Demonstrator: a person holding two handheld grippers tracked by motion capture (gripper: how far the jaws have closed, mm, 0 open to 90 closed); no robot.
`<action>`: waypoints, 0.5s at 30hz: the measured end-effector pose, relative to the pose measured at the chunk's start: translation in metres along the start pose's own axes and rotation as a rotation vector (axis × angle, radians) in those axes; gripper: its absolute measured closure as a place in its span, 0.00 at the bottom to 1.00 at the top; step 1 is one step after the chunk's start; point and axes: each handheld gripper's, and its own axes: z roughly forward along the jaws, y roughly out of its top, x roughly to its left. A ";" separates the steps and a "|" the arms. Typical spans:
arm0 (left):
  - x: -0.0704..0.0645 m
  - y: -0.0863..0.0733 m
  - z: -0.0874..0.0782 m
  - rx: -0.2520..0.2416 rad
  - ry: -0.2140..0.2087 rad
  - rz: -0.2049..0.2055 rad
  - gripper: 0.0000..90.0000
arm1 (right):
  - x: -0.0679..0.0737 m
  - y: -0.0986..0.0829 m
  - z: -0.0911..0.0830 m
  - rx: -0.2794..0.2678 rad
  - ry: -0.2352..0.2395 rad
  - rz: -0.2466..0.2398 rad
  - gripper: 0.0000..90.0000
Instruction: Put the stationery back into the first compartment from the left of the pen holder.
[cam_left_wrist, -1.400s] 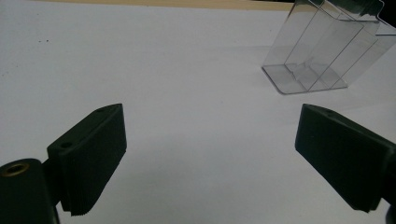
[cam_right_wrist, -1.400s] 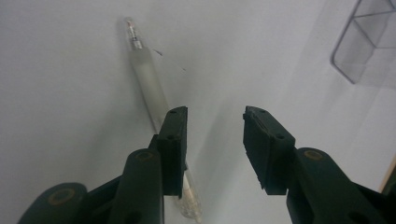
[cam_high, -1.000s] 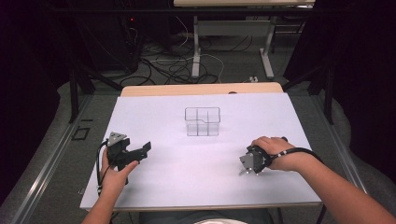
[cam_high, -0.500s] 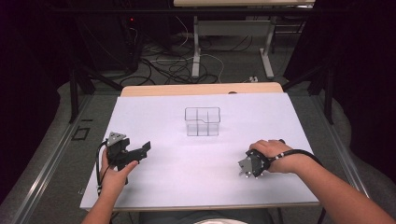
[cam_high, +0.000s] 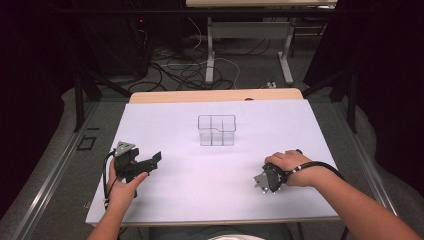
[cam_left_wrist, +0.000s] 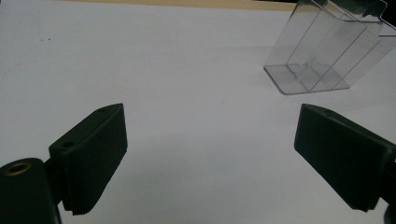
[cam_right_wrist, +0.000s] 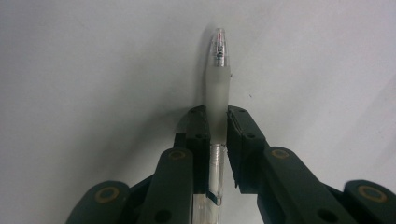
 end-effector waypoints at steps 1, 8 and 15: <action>0.000 0.000 0.000 0.000 0.000 0.000 0.11 | 0.000 0.000 0.000 0.001 0.006 0.000 0.88; 0.000 0.000 0.000 0.001 0.000 0.001 0.11 | 0.002 0.001 -0.001 -0.001 -0.008 -0.011 0.88; 0.000 0.000 0.000 0.001 0.000 -0.001 0.11 | 0.001 0.002 -0.004 0.024 -0.072 0.025 0.88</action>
